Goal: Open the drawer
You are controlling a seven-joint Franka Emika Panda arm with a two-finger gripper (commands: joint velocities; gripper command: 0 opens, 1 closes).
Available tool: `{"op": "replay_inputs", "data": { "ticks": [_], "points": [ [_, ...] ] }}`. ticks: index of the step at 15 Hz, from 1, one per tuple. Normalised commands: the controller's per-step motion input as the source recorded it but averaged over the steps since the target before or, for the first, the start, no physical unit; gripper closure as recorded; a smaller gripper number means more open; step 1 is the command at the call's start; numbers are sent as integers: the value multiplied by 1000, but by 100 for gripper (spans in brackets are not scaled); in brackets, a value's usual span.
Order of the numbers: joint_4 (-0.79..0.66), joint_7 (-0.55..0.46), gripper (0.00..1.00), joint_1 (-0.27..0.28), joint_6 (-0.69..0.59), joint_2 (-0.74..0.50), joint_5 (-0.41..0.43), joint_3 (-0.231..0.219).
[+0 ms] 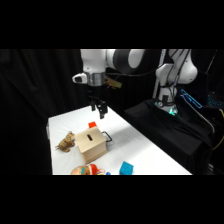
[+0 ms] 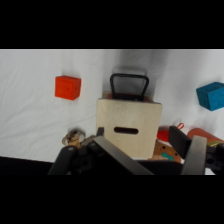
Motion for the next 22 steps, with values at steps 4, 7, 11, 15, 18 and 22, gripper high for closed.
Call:
{"op": "replay_inputs", "data": {
  "ticks": [4,7,11,15,18,22],
  "points": [
    [-41,12,0,-8,27,-21,40,29],
    [-165,95,0,15,169,-98,57,38],
    [-256,85,0,4,388,-120,152,34],
    [-264,53,0,-2,444,-57,134,23],
    [-236,-7,0,-8,489,7,136,29],
    [-121,-3,0,-4,421,111,107,34]
  ]
}}
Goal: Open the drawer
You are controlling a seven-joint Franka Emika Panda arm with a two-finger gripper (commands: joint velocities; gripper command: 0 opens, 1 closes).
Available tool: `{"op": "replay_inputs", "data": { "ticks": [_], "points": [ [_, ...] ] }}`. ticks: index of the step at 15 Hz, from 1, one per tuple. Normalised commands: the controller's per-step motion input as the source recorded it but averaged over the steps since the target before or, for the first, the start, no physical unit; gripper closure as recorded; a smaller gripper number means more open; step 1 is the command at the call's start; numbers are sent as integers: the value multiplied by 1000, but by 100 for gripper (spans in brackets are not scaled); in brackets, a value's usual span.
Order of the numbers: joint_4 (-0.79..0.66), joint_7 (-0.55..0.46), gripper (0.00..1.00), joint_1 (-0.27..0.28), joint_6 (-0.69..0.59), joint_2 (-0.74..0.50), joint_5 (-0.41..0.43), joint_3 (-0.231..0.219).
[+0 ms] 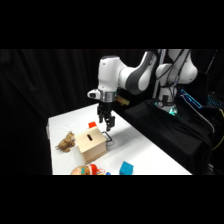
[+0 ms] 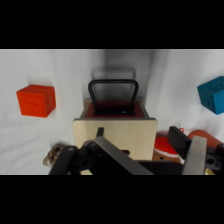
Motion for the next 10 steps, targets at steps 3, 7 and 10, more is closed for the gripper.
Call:
{"op": "replay_inputs", "data": {
  "ticks": [3,7,10],
  "points": [
    [1,-20,0,-18,336,188,128,49],
    [21,-27,0,-37,327,174,156,81],
    [-59,-19,0,-51,320,74,170,120]
  ]
}}
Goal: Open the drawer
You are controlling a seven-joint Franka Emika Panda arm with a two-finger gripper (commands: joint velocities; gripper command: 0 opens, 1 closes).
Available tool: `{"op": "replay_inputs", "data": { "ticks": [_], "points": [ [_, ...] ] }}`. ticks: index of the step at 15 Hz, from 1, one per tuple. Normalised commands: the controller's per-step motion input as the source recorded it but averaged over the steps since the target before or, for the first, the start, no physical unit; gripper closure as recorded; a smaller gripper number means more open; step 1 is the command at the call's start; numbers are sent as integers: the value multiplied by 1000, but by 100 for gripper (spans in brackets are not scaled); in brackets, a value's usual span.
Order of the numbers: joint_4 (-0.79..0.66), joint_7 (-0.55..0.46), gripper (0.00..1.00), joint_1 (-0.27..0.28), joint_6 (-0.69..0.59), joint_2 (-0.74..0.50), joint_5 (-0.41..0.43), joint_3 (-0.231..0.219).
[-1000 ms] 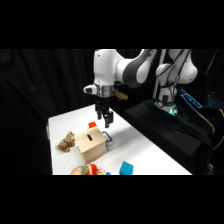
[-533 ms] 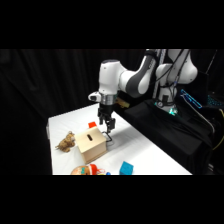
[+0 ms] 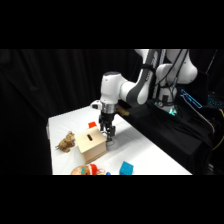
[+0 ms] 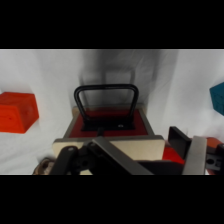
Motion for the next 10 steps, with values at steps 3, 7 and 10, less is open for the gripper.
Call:
{"op": "replay_inputs", "data": {
  "ticks": [3,7,10],
  "points": [
    [-182,32,0,-16,321,-53,117,97],
    [-234,39,0,-12,301,-108,114,78],
    [-158,4,0,-57,285,-31,134,97]
  ]
}}
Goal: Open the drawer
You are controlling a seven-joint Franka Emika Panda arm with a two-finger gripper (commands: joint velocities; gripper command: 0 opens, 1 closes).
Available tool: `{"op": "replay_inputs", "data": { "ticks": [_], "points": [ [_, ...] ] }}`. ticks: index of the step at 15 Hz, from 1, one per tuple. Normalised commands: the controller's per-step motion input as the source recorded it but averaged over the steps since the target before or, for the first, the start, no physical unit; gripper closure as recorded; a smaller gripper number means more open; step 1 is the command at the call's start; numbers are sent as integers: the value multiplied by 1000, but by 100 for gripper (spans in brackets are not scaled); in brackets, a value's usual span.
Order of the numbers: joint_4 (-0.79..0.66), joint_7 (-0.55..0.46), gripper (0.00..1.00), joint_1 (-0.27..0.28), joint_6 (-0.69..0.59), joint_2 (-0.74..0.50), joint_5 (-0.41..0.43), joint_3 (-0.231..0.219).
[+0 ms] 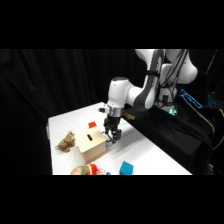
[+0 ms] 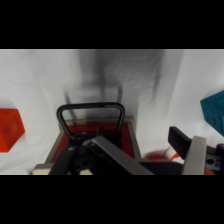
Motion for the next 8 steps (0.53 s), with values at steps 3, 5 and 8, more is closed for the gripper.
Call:
{"op": "replay_inputs", "data": {
  "ticks": [3,5,8],
  "points": [
    [-54,-30,0,-96,279,70,135,113],
    [10,-32,0,-96,268,127,116,95],
    [56,-34,0,-106,233,152,94,88]
  ]
}}
